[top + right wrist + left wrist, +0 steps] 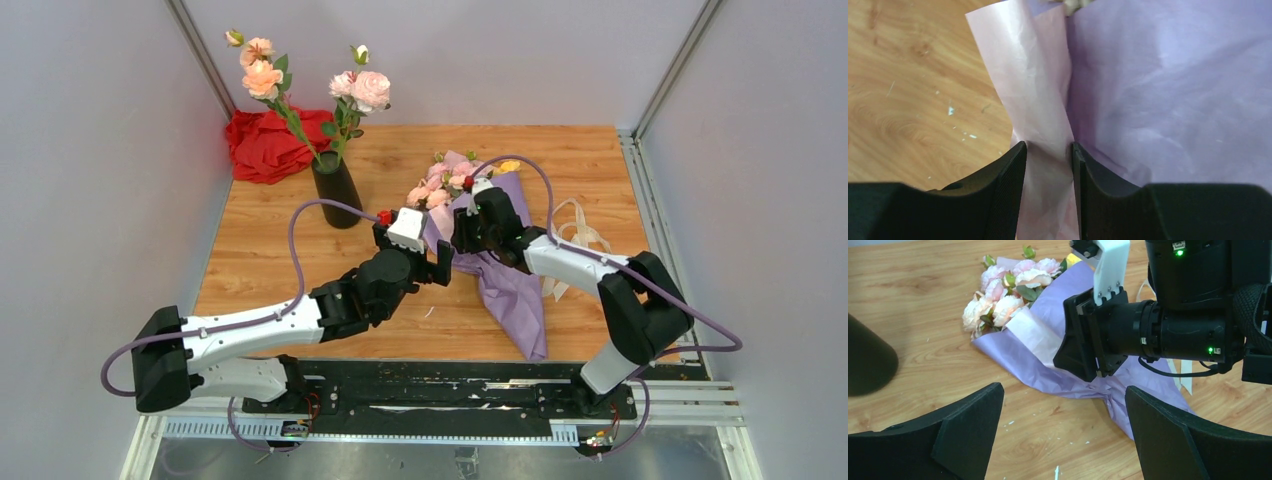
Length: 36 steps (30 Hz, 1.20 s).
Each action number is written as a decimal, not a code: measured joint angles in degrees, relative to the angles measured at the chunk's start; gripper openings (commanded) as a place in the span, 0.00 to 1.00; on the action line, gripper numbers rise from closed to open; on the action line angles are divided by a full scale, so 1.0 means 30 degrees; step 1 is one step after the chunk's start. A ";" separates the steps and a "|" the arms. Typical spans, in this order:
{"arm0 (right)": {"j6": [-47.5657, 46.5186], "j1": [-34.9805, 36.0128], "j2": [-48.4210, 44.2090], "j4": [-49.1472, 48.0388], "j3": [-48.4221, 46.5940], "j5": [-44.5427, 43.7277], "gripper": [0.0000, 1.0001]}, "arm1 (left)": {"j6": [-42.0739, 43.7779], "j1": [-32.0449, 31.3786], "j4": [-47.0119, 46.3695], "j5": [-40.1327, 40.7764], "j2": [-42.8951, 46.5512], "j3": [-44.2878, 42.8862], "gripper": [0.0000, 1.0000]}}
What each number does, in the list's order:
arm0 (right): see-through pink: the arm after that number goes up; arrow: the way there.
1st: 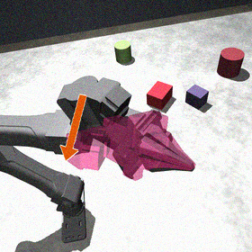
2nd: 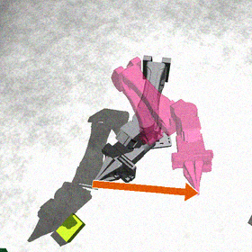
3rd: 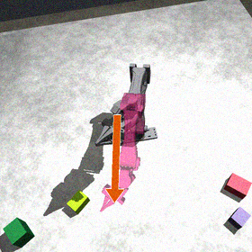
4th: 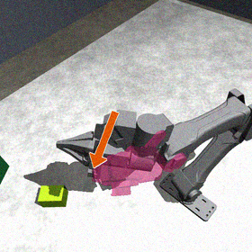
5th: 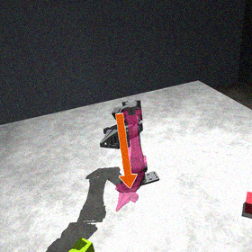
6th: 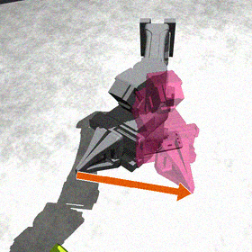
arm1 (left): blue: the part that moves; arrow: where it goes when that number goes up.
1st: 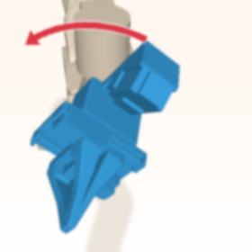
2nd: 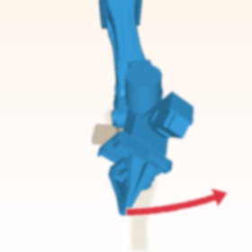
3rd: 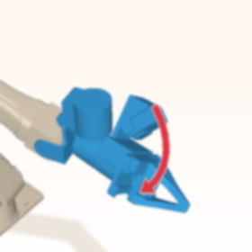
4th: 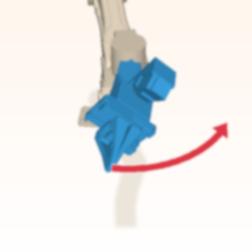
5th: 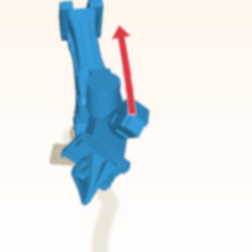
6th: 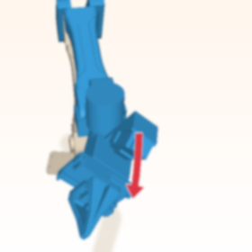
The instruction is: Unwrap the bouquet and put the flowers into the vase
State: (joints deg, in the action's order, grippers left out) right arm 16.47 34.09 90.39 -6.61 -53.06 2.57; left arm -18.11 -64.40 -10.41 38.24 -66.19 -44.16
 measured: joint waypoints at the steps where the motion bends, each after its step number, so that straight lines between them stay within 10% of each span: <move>1: -0.0146 0.0262 0.0124 0.0066 -0.0131 0.0022 0.42 | -0.0051 -0.0138 0.0189 0.0277 0.0051 0.0000 1.00; 19: -0.2397 0.1581 0.1603 0.2433 -0.2754 0.8918 0.45 | -0.1574 -0.0867 0.6011 0.4226 0.1690 -0.1217 1.00; 36: -0.2557 0.2106 -0.4299 0.3898 -0.0962 0.8378 0.45 | -0.3096 -0.0568 0.9209 0.6703 0.1239 -0.3716 1.00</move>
State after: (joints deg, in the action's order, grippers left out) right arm 8.80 40.40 77.49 5.08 -55.94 27.70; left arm -27.40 -66.11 17.21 58.35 -62.48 -55.31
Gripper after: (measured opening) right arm 0.446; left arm 0.999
